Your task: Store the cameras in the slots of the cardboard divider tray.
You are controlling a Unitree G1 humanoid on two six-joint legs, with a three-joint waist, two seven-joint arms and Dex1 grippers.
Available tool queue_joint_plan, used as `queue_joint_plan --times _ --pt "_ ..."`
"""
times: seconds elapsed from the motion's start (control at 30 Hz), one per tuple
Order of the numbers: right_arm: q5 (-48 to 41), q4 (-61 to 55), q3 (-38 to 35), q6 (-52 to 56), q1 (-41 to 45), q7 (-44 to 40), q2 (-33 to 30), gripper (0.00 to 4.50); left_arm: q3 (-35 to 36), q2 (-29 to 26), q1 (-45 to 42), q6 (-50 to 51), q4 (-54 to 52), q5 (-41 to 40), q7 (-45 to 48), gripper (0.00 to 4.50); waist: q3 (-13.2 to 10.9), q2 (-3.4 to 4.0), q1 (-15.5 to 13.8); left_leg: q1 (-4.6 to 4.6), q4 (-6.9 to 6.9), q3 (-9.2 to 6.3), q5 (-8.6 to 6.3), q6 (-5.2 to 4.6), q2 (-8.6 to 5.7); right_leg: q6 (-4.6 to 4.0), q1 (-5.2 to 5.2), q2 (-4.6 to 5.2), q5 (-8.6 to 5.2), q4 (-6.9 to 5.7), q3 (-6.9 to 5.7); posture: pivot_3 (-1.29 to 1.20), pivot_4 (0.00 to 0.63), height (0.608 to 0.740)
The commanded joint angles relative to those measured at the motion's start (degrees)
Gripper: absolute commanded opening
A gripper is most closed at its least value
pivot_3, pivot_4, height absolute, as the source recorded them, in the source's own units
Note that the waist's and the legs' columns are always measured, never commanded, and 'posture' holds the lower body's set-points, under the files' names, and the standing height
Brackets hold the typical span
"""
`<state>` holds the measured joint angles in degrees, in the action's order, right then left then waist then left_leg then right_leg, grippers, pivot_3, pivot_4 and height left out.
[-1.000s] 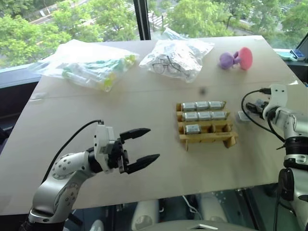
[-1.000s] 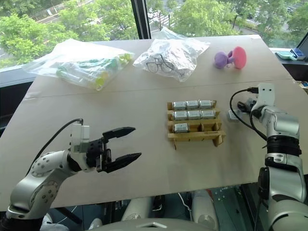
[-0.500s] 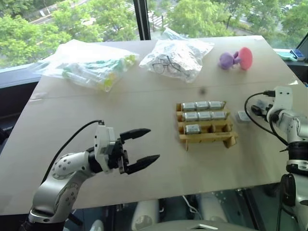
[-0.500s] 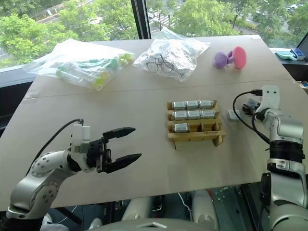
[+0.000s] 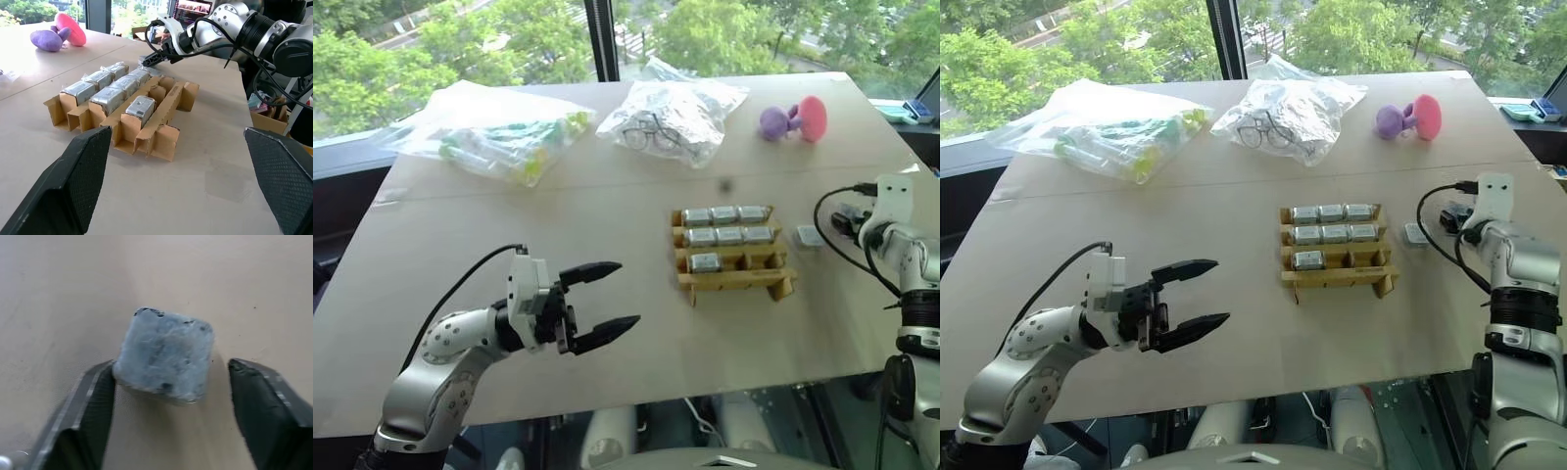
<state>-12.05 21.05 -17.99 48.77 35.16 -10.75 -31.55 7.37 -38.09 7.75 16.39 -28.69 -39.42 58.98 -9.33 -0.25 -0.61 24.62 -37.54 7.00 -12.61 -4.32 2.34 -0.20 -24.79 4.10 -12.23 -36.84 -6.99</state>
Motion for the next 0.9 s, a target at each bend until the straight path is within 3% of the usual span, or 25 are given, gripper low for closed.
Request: queue_joint_plan --times 0.03,0.2,0.53,0.67,0.77,0.9 --pt "-0.19 -0.7 -0.47 -2.18 0.25 -0.87 -0.72 1.88 0.73 -0.41 -0.2 -0.58 -1.24 0.1 0.06 4.5 0.0 0.0 0.01 0.0 0.0 0.0 -0.02 -0.04 0.0 0.0 0.0 0.0 0.0 0.0 0.0 0.0 0.15 0.74" --pt "-0.26 -7.56 0.4 -4.5 -3.27 -4.4 -2.49 1.88 0.89 0.01 -1.21 1.12 -2.05 -1.17 -2.07 4.5 0.0 0.0 -0.07 0.0 0.0 -0.01 -0.01 -0.02 0.0 0.0 0.0 0.0 0.0 0.0 0.0 0.0 0.15 0.74" --pt "-1.92 -44.98 4.45 -10.71 -22.47 -19.11 -11.96 1.88 -1.3 0.8 -7.71 3.2 -1.09 -2.42 -2.98 4.5 -0.09 0.16 -0.13 -0.01 0.04 -0.08 -0.06 -0.07 0.05 0.01 0.0 -0.03 -0.01 0.03 -0.04 0.0 0.15 0.74" --pt "-1.82 -57.24 7.6 -19.28 -28.95 -26.5 -15.38 1.88 -1.05 2.71 -18.31 19.32 -0.3 -15.92 -16.13 4.5 -0.12 0.09 -0.41 0.0 0.01 -0.13 -0.06 -0.08 0.04 0.01 0.02 -0.01 -0.01 0.02 -0.06 0.0 0.15 0.74" --pt "-0.59 -62.31 12.09 -22.49 -27.8 -27.8 -15.7 1.88 -1.85 2.84 -28.49 31.21 2.58 -26.24 -23.97 4.5 -0.17 -0.04 -0.36 0.06 -0.15 -0.29 -0.05 -0.1 0.05 0.03 0.06 -0.06 0.0 0.0 -0.09 0.0 0.15 0.74" --pt "3.5 -64.16 19.41 -25.1 -22.17 -27.43 -14.62 1.88 -4.13 6.24 -37.82 40.28 9.08 -32.23 -30.72 4.5 -0.19 -0.17 -0.02 -0.02 -0.26 -0.19 0.0 -0.02 -0.04 0.09 0.17 -0.05 0.03 0.0 0.04 0.0 0.15 0.74"
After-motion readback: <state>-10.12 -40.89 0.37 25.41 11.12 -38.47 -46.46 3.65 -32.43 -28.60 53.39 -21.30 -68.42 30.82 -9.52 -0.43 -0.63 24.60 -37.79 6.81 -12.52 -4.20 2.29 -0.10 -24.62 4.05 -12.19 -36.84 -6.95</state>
